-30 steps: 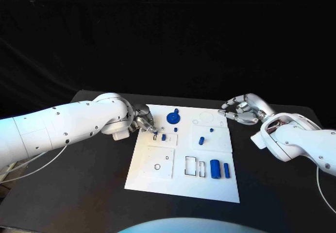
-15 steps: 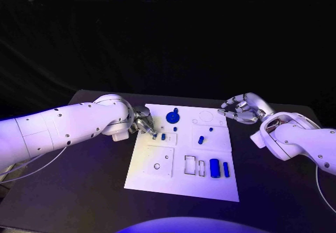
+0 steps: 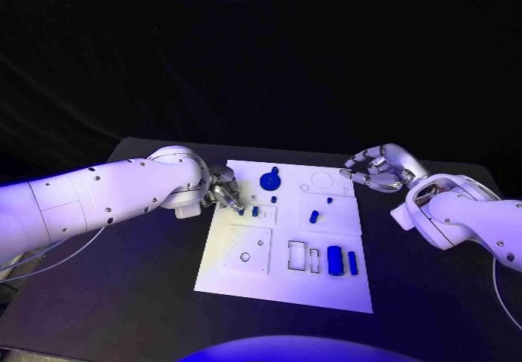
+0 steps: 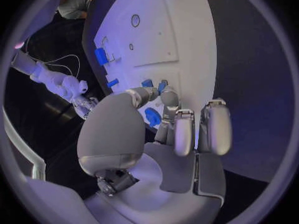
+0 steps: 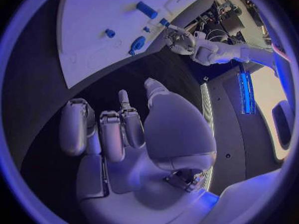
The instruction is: Assemble the parts on the task board
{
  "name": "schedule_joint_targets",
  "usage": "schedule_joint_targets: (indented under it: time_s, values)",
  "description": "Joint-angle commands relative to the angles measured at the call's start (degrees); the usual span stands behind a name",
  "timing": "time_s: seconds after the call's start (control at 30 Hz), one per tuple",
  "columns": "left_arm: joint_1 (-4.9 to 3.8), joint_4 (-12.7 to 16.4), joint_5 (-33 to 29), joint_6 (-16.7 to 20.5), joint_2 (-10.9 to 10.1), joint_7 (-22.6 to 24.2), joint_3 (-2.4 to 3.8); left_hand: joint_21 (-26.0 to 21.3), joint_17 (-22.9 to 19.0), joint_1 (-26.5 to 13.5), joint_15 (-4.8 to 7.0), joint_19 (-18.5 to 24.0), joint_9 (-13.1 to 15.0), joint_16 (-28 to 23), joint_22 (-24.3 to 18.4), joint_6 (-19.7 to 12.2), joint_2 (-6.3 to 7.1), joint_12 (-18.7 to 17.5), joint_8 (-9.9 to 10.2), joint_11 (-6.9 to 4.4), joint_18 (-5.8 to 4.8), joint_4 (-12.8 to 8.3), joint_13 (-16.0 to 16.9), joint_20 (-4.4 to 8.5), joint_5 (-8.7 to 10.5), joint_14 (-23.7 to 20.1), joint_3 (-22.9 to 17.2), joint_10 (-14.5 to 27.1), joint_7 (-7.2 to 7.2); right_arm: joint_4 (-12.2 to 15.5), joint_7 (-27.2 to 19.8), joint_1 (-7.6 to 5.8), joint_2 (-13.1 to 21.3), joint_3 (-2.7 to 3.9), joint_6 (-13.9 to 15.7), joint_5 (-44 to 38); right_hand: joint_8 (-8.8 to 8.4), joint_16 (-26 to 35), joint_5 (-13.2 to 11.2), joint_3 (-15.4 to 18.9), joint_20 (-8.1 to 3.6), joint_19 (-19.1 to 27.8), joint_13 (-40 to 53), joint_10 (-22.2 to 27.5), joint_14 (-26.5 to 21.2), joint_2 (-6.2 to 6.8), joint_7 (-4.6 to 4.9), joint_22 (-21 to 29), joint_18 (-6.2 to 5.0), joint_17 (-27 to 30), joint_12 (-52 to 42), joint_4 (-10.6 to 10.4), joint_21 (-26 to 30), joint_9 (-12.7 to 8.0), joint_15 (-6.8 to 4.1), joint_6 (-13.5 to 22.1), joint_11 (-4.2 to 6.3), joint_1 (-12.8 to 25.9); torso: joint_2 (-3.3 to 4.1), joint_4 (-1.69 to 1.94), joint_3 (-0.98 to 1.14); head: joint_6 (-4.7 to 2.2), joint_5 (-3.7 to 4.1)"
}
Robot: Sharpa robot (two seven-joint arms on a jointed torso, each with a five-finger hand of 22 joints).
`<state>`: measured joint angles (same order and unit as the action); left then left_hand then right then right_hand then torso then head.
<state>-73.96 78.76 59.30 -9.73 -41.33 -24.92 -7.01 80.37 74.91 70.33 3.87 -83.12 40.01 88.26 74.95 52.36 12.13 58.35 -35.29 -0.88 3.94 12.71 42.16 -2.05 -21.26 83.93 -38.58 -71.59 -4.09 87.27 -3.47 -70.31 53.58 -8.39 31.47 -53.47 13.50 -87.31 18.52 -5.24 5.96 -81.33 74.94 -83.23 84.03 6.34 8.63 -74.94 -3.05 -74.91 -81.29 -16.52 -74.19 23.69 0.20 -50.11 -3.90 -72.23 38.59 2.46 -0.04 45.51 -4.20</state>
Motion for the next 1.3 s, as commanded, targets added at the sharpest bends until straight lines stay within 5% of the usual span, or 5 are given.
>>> schedule_joint_targets:
  time_s: [0.03,1.3]
  values:
    - [0.03,-0.01,0.61,-1.38,0.15,-0.08,0.00,0.27,11.76,-0.08,0.41,-0.43,0.08,0.21,0.40,0.73,-0.28,0.18,-0.19,-0.08,-0.51,-9.50,0.05,0.08,-0.16,5.21,-9.99,-0.47,0.54,0.04,-0.46,0.05,-0.05,0.01,-0.85,-0.34,0.37,0.37,0.25,0.12,-0.11,0.44,6.26,0.28,3.95,-0.06,0.09,-4.00,-0.94,-6.02,0.27,0.01,0.39,-0.02,-0.40,0.29,-0.04,-0.23,-0.01,-0.05,0.02,0.14,-0.10]
    - [0.09,0.03,-0.10,-4.32,1.04,-1.63,-0.44,0.23,12.12,-0.84,0.48,-0.37,-0.03,0.38,0.35,1.29,0.26,1.57,-0.18,-0.17,-0.49,-9.89,2.02,0.19,-0.56,5.30,-10.47,-1.52,0.66,0.07,-0.44,0.07,-0.08,0.01,-0.80,-0.35,0.42,0.41,0.27,0.11,-0.12,0.47,6.22,0.31,3.93,-0.09,0.09,-3.96,-0.95,-5.95,0.30,0.01,0.49,-0.03,-0.41,0.33,-0.04,-0.25,0.00,-0.10,0.05,0.32,-0.15]
